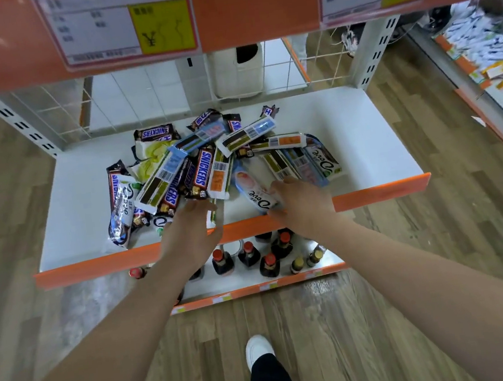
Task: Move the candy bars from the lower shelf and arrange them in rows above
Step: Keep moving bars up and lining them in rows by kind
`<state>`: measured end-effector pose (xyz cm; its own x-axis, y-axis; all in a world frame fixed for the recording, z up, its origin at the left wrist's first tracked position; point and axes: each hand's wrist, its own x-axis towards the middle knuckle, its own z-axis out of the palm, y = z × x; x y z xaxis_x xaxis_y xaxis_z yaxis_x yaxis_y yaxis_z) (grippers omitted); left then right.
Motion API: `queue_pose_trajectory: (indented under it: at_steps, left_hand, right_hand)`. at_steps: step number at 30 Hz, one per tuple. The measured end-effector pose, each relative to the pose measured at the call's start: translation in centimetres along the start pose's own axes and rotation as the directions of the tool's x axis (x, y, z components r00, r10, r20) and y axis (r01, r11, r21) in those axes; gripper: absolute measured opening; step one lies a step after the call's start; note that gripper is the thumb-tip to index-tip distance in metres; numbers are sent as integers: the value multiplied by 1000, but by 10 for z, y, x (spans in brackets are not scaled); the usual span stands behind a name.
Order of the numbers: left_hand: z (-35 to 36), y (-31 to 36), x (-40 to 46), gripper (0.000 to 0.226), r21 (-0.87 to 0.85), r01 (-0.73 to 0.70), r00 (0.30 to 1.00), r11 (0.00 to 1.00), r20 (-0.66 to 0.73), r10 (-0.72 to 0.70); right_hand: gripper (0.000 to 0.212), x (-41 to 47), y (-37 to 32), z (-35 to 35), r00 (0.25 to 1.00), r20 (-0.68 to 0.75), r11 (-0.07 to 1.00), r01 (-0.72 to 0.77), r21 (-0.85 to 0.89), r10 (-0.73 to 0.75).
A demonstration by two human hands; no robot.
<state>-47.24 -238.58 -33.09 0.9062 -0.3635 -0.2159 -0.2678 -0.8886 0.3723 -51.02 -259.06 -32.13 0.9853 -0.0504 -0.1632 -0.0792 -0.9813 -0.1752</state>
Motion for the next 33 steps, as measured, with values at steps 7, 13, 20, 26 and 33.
queue_pose_trajectory:
  at_steps: [7,13,20,26,33]
  left_hand:
    - [18,6,15,35,80,129,991,988,-54,-125]
    - [29,8,20,35,42,221,965,974,-153,-213]
    - [27,8,24,25,-171,231,950,958,-175,-260]
    - [26,4,18,33,-187,178,959,966,-186,-213]
    - [25,-6,16,31,-292,147,953,945,-214,-214]
  right_hand:
    - [43,25,-8,13,1000,14,998,-14,-60,15]
    - [49,30,-16,21,998,-1,994,-65,-85,65]
    - [50,33,-22,23,985,-6,984,-172,-49,172]
    - [40,33,-28,24,989,-5,988,-151,-14,151]
    - [52,38,-28,29,995,21,990,-100,102,99]
